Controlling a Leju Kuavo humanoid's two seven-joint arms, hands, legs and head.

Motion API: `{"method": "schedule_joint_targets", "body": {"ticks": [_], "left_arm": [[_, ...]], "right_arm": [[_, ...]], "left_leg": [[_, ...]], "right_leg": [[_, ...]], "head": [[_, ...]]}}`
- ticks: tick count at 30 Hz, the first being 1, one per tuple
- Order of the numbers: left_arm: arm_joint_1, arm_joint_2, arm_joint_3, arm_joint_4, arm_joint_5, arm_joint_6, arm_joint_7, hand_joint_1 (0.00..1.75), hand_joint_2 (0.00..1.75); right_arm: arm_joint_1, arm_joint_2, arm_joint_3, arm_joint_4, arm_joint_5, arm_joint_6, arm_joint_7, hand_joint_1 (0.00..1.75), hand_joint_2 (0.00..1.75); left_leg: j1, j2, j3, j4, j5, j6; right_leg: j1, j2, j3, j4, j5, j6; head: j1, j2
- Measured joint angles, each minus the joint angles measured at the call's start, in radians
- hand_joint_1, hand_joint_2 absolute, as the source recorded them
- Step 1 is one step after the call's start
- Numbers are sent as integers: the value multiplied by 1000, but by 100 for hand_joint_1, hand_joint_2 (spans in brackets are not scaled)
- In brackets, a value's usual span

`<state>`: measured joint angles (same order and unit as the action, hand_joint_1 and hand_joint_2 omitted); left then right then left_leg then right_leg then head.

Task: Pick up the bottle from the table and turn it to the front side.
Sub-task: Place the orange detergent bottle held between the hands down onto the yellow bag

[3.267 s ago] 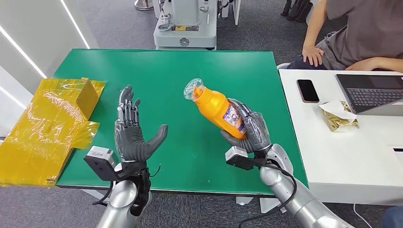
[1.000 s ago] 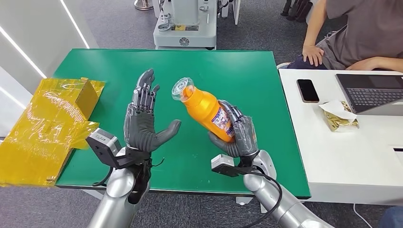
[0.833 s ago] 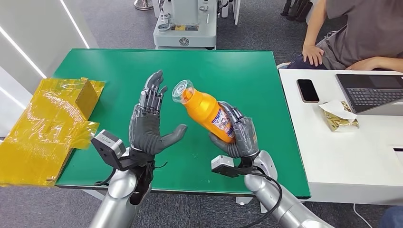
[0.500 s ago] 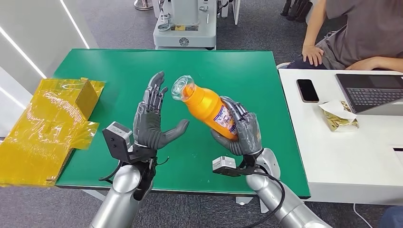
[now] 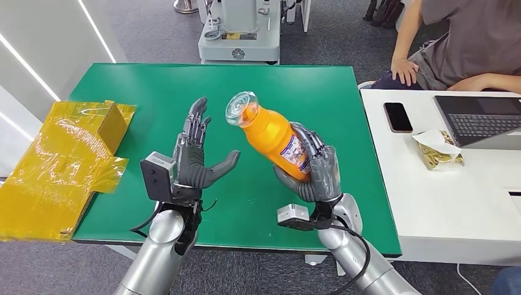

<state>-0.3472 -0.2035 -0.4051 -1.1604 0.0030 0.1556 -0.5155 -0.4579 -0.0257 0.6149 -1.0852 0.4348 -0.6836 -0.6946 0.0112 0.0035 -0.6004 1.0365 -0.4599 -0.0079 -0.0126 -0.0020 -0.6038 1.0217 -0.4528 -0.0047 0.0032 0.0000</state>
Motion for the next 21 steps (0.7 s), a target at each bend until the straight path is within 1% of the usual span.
{"method": "schedule_joint_targets", "body": {"ticks": [4,14,17,21], "left_arm": [[2,0,0,0,-5,-3,-7,0,175],[1,-10,0,-17,-26,-53,10,0,175],[-4,-18,-2,-27,-30,-74,12,0,175],[-19,-32,-16,-39,-33,-93,24,0,175]], "right_arm": [[-1,0,18,34,-25,0,0,175,175],[-32,4,43,131,-79,1,1,175,175],[-56,20,51,165,-117,4,1,175,175],[-100,62,58,214,-136,8,0,175,175]], "left_leg": [[0,0,0,0,0,0],[0,0,0,0,0,0],[0,0,0,0,0,0],[0,0,0,0,0,0]], "right_leg": [[0,0,0,0,0,0],[0,0,0,0,0,0],[0,0,0,0,0,0],[0,0,0,1,0,0]], "head": [[0,0],[0,0],[0,0],[0,0]]}}
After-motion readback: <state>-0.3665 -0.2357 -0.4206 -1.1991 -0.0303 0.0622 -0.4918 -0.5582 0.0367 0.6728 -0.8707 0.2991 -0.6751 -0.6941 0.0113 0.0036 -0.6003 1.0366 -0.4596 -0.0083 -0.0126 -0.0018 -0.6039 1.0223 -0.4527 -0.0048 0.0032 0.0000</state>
